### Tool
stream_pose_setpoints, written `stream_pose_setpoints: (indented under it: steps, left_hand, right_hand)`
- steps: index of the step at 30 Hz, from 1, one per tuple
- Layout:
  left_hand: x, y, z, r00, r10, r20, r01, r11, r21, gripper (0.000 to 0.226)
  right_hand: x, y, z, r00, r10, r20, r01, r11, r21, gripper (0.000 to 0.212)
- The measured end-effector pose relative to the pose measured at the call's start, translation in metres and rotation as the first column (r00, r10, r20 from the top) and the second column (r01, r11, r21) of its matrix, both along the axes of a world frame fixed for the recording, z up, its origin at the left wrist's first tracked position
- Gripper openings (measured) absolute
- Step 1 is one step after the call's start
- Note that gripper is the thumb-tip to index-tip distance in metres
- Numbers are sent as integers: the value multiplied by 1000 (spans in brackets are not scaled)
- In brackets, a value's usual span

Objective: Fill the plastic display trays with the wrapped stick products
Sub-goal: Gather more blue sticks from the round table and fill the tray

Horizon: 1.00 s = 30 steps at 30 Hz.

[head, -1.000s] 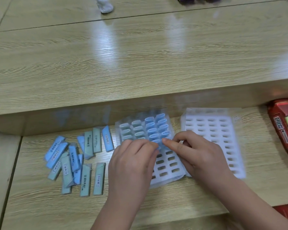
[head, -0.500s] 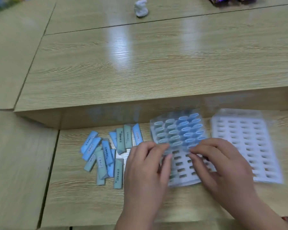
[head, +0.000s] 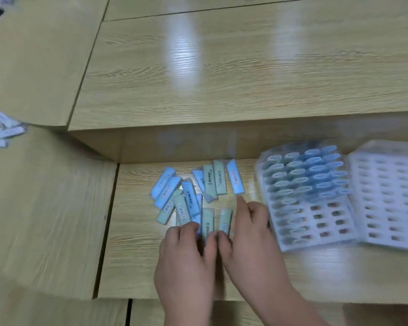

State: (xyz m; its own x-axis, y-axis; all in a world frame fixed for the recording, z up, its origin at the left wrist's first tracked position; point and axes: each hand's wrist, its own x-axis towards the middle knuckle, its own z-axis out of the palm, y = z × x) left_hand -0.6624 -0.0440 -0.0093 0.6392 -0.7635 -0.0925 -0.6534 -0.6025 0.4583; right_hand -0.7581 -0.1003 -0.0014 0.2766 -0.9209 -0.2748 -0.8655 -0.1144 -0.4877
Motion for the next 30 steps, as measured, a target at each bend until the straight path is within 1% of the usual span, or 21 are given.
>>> stream_pose_setpoints:
  steps: [2, 3, 5, 6, 8, 10, 12, 14, 16, 19, 20, 22, 24, 26, 28, 30]
  left_hand:
    - [-4, 2, 1, 1000, 26, 7, -27, 997, 69, 36]
    - [-5, 2, 1, 1000, 29, 5, -29, 997, 78, 36]
    - [-7, -3, 3, 1000, -10, 23, 9, 999, 50, 33]
    - [-7, -7, 2, 999, -33, 38, 32, 999, 19, 30]
    - [-6, -18, 1, 994, -65, 83, 68, 997, -25, 27]
    - [-5, -26, 3, 989, -94, 111, 90, 995, 40, 29]
    - [-7, -29, 3, 982, -127, 142, 106, 984, 146, 34]
    - [-12, -28, 5, 979, -146, 141, 116, 973, 202, 33]
    - [-18, -28, 10, 985, -139, 104, 117, 974, 195, 26]
    - [-21, -27, 11, 993, -109, 52, 101, 984, 149, 18]
    - [-20, -26, 10, 996, -90, 21, 87, 989, 119, 17]
    - [-18, -26, 10, 996, -24, -87, 27, 999, 36, 19]
    - [-15, -25, 10, 976, 33, -214, -43, 998, -42, 27]
    - [-12, -25, 12, 947, 54, -317, -90, 991, -97, 27]
    - [-10, -24, 21, 904, 47, -425, -126, 979, -161, 26]
    - [-12, -25, 34, 859, 12, -512, -157, 958, -240, 27]
  right_hand:
    - [0, 1, -1, 998, 22, -58, -24, 999, -26, 66]
    - [-1, 0, 0, 997, 31, -68, -33, 999, -20, 65]
    - [0, -2, 3, 998, 37, -60, -36, 999, 5, 67]
    - [0, -4, 5, 998, 32, -47, -31, 999, 17, 64]
    - [2, -7, 7, 999, 33, -33, -33, 999, 6, 47]
    - [3, -9, 10, 999, 34, -38, -34, 999, 2, 35]
    - [0, -10, 10, 999, 40, -21, -40, 999, 14, 29]
    - [-4, -8, 10, 998, 54, 12, -54, 998, 23, 24]
    - [-9, -6, 9, 997, 77, 31, -77, 997, 11, 28]
    - [-17, -4, 7, 996, 58, 64, -59, 998, 17, 48]
    - [-18, -4, 7, 996, 60, 62, -61, 998, 25, 48]
    - [-21, -3, 7, 994, 78, 72, -80, 997, 19, 40]
    - [-24, -2, 12, 985, 64, 157, -68, 997, 19, 30]
    - [-31, -2, 19, 957, 5, 290, -20, 999, 46, 20]
    - [-40, -1, 31, 893, -88, 440, 41, 992, 116, 14]
    - [-54, -2, 48, 796, -186, 576, 85, 976, 199, 18]
